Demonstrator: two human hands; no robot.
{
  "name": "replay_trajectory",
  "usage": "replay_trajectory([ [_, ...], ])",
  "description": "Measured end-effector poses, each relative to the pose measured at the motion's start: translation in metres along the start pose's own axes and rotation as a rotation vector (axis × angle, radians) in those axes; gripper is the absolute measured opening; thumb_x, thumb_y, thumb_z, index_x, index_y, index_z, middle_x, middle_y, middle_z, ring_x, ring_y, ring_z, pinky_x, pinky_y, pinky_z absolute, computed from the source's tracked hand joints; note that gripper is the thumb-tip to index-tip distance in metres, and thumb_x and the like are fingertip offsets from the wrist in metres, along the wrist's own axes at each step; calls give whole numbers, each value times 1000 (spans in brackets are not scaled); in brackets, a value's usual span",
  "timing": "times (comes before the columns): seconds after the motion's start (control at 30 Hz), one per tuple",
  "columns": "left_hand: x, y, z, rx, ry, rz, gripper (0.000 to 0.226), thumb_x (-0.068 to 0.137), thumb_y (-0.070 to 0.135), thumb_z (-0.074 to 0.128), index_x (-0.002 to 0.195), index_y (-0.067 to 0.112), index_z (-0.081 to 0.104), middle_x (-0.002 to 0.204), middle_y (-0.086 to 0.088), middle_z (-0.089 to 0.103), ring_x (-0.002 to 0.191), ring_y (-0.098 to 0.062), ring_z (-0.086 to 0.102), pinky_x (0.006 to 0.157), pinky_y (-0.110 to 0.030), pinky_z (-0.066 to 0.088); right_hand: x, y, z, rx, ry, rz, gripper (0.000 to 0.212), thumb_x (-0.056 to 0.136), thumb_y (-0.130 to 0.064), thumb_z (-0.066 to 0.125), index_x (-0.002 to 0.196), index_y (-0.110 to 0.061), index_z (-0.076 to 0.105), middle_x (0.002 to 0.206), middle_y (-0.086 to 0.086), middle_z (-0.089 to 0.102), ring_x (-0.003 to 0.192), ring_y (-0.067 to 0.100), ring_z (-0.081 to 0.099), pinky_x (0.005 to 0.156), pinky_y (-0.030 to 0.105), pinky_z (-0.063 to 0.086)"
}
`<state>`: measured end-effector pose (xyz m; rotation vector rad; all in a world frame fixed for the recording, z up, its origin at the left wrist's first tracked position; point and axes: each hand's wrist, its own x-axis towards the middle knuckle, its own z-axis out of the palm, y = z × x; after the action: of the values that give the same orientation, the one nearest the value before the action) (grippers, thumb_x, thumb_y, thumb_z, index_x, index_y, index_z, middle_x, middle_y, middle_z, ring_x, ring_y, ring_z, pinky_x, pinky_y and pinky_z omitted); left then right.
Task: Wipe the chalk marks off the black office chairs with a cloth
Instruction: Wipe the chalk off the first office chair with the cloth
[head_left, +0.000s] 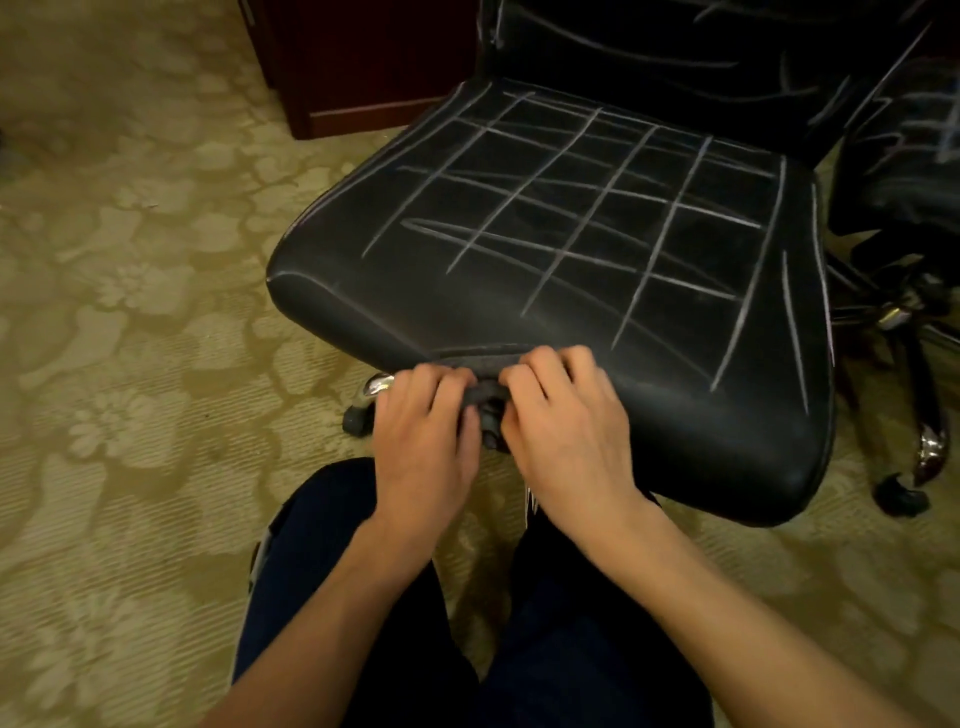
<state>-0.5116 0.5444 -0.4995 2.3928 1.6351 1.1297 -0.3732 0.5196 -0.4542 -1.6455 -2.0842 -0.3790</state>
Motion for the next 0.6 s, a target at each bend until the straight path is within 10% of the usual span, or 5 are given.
replay_trajectory([
  [0.3,4,62,13,-50,-95,280,24,88,12,64,112,10,67,100,-7,62,87,-27,56,75,-37,39,-57,50,-29,-133,77,219,16,90,-6,62,102,0,69,104,16,64,90,34,51,71,44,44],
  [0.6,26,-54,-33,27,-21,241,19,92,13,60,107,5,69,102,-12,63,89,-28,52,77,-40,37,11,-43,28,92,194,188,12,90,-8,62,98,-2,69,105,14,66,95,34,57,75,46,48],
])
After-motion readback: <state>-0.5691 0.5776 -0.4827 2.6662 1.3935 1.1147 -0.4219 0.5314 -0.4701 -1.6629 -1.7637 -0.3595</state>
